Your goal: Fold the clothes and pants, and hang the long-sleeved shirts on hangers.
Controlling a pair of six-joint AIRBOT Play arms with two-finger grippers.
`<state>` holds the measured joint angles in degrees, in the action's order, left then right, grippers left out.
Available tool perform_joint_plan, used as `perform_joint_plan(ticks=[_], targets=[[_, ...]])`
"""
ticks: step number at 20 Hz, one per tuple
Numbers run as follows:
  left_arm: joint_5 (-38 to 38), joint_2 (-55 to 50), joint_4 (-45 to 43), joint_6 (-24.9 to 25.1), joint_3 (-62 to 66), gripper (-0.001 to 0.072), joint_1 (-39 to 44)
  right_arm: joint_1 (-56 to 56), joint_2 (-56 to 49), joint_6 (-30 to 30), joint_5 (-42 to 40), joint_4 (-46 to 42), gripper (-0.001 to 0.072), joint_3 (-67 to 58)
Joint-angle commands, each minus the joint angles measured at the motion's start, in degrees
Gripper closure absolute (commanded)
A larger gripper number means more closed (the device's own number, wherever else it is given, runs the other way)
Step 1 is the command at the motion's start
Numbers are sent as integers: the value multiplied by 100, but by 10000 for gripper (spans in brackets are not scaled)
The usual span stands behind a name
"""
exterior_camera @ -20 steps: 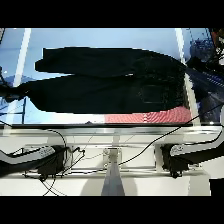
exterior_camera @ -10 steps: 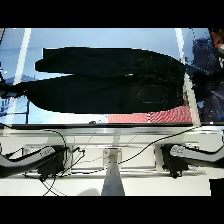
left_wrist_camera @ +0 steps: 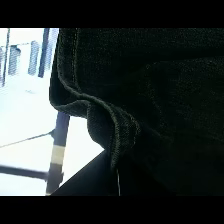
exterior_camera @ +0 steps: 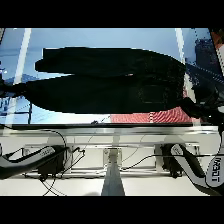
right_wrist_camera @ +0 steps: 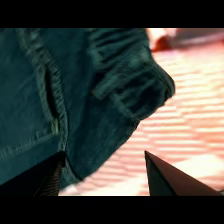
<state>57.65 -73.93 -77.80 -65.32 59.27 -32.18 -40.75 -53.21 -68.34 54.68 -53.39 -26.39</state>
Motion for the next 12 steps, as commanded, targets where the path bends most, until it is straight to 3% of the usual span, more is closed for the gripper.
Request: perform_joint_plan(ticks=[1, 6, 7, 8, 12], targets=[[-2, 4, -13, 17, -2, 683, -4, -63, 129, -428, -1012, 468, 168, 671], [-11, 4, -13, 17, -2, 683, -4, -68, -186, -601, -1499, 605, 178, 754], [-33, 4, -13, 17, -2, 683, -4, -63, -354, -581, -1635, 815, 244, 752], [-76, 4, -11, 15, -2, 683, -4, -63, -542, -407, -1703, 1104, 281, 752], [-136, 4, 7, 15, -2, 683, -4, -63, -1102, 1084, -1685, 2586, 281, 752]])
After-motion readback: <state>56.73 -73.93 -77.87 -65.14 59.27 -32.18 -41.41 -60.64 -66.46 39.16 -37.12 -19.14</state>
